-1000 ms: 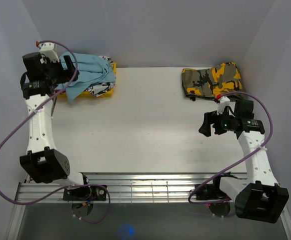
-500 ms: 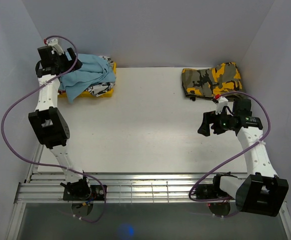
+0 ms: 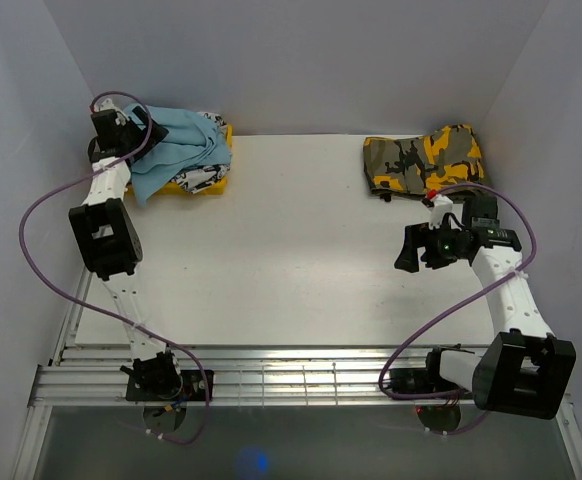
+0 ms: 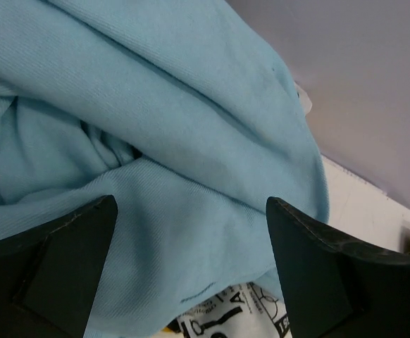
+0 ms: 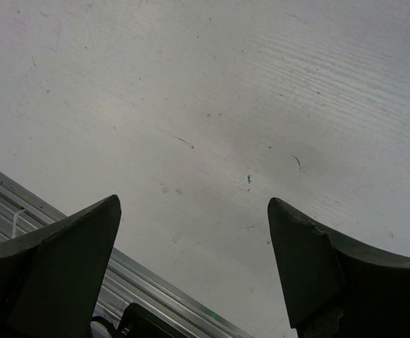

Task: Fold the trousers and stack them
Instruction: Grab the trousers from the pile

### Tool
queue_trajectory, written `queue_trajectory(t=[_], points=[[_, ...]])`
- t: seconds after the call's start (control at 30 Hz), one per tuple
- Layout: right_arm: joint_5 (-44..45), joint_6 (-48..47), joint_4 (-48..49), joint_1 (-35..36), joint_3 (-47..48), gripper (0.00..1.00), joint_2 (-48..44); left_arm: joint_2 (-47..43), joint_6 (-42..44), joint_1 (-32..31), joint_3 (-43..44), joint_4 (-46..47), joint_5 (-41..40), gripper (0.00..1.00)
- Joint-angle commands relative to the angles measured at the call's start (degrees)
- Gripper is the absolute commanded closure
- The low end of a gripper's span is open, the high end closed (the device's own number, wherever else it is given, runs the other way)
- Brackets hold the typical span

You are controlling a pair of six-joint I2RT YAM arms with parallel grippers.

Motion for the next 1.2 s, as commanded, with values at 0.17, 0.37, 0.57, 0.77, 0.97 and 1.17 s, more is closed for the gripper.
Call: queue_trajectory(t=[0.17,0.37,0.57,0.77,0.97,1.17], points=[[1.87,-0.28,-1.07,-0.18,3.21,0.10,2.93,6.85,-7.42,0.29,4.81,13.90,1.08,0.02],[2.84,-0.28,-1.24,-0.18,3.03,0.10,3.64,9.32,-10.68,0.46,6.05,22.09,6.36,0.02],[3.36,-0.10,-1.15,-0.18,3.11,0.10,4.25,12.74,-11.74,0.37,11.05,25.79,8.47,0.14],[4.07,-0.19,-1.51,-0.18,4.09,0.10,5.30,15.91,-13.58,0.37,14.22,30.17,12.76,0.59],[3.63,-0.19,-1.95,-0.18,5.14,0.10,5.74,13.99,-15.78,0.46,20.01,33.17,19.89,1.00],[2.76,-0.28,-1.77,-0.18,4.96,0.10,4.17,5.55,-18.85,0.46,22.57,34.49,23.06,1.00]])
